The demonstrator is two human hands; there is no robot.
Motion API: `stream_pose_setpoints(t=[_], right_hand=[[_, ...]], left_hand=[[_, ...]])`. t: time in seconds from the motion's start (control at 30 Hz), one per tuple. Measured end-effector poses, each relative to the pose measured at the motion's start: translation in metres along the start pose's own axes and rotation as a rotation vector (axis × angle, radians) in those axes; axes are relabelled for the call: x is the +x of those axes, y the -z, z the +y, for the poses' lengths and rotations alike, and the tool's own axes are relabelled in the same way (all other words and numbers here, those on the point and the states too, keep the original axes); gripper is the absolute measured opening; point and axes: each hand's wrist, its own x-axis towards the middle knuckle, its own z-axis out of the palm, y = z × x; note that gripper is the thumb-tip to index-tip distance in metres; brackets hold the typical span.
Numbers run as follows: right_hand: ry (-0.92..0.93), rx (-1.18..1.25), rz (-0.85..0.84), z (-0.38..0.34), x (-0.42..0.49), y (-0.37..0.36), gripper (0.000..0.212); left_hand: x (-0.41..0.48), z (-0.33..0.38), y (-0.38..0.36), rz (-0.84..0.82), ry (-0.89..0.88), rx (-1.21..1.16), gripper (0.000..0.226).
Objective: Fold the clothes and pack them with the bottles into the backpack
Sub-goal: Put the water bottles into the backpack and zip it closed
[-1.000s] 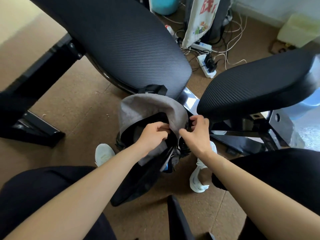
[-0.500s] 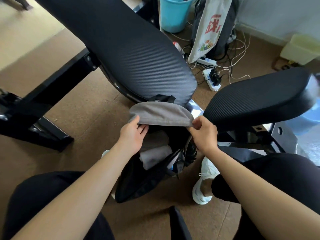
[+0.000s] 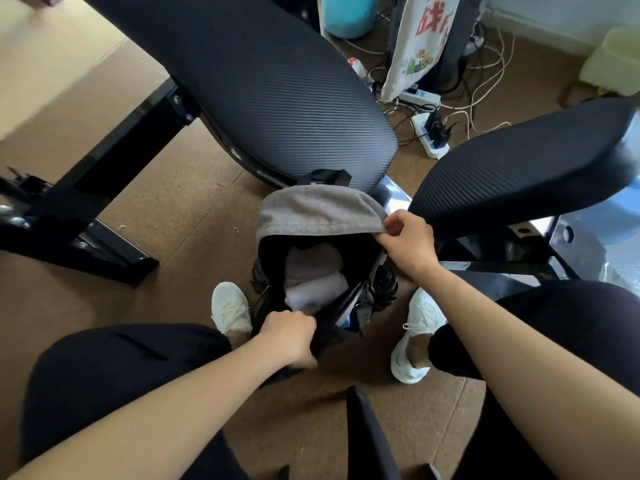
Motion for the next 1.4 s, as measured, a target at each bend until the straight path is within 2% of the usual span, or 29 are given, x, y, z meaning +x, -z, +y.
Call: stream_pose_setpoints(t=[0.07,0.3,0.4,0.47,0.57,0.67,0.8,0.87,0.97,1.1,1.2,1.4], right_hand=[[-0.007,0.013,-0.013,0.000,-0.001,0.001,0.016],[-0.043,0.102,-0.084,0.008,-0.009,0.007,0.023],[-0.087,0.091,-0.118,0.017,-0.019,0.002,0.035],[-0.191,0.064,-0.085,0.029,-0.029,-0.007,0.036],[-0.447,0.043,-0.091,0.060,-0.042,-0.027,0.021],[-0.669,0.284,-0.183,0.085,-0.054,-0.045,0.024],[-0.820,0.672,-0.229,0.090,-0.060,-0.059,0.025],[-0.857,0.798,-0.247,0.092,-0.056,-0.064,0.024],[-0.901,0.856,-0.245,0.092,-0.050,-0.068,0.014],[-0.964,0.812,-0.283,0.093,-0.046,-0.074,0.020],[-0.969,0.797,-0.320,0.097,-0.044,-0.079,0.017],[-0.993,1.017,-0.334,0.096,-0.045,-0.073,0.019]], left_hand=[[0.002,-0.005,0.002,0.069,-0.011,0.006,0.025],[0.009,-0.043,0.045,0.506,0.050,-0.320,0.005],[0.014,-0.048,0.060,0.597,0.038,-0.383,0.011],[0.018,-0.045,0.069,0.588,0.028,-0.358,0.015],[0.020,-0.044,0.080,0.534,0.002,-0.316,0.017],[0.018,-0.046,0.088,0.515,-0.008,-0.250,0.018],[0.016,-0.047,0.091,0.508,-0.009,-0.214,0.024],[0.016,-0.047,0.091,0.500,-0.009,-0.211,0.023],[0.017,-0.050,0.091,0.494,0.002,-0.204,0.023],[0.017,-0.051,0.090,0.503,-0.005,-0.208,0.023],[0.017,-0.051,0.090,0.512,-0.015,-0.214,0.023],[0.019,-0.052,0.090,0.513,-0.032,-0.229,0.022]])
